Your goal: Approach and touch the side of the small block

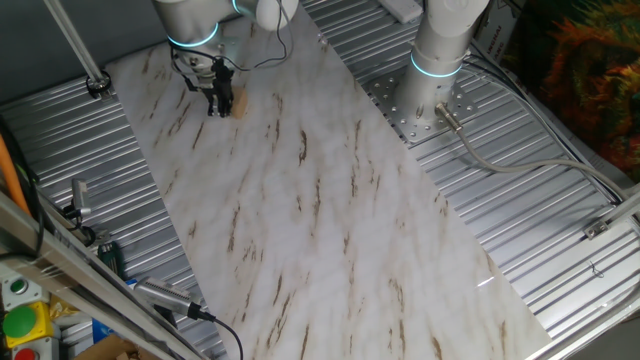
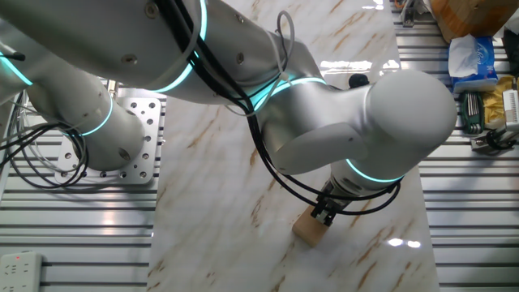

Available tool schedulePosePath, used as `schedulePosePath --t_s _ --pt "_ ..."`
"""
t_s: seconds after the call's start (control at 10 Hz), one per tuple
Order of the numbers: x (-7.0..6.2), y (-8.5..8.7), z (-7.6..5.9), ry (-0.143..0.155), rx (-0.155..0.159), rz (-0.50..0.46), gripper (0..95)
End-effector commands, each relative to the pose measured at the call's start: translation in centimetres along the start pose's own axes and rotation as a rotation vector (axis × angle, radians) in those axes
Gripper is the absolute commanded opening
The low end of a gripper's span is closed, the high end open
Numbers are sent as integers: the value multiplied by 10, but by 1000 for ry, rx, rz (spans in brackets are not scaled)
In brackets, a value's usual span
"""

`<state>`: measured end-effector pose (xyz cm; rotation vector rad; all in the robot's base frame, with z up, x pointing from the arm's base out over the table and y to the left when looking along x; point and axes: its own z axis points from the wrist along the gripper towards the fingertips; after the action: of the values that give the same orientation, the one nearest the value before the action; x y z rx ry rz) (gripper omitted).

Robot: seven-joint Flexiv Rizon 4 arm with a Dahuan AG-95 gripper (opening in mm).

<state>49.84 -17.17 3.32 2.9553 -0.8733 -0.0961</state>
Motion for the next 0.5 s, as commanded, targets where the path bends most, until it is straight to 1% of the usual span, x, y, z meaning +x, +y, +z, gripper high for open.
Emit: schedulePosePath --t_s 0.1,0.5 --pt "0 0 0 -3 2 -3 0" --pt "0 2 -1 -9 5 -12 0"
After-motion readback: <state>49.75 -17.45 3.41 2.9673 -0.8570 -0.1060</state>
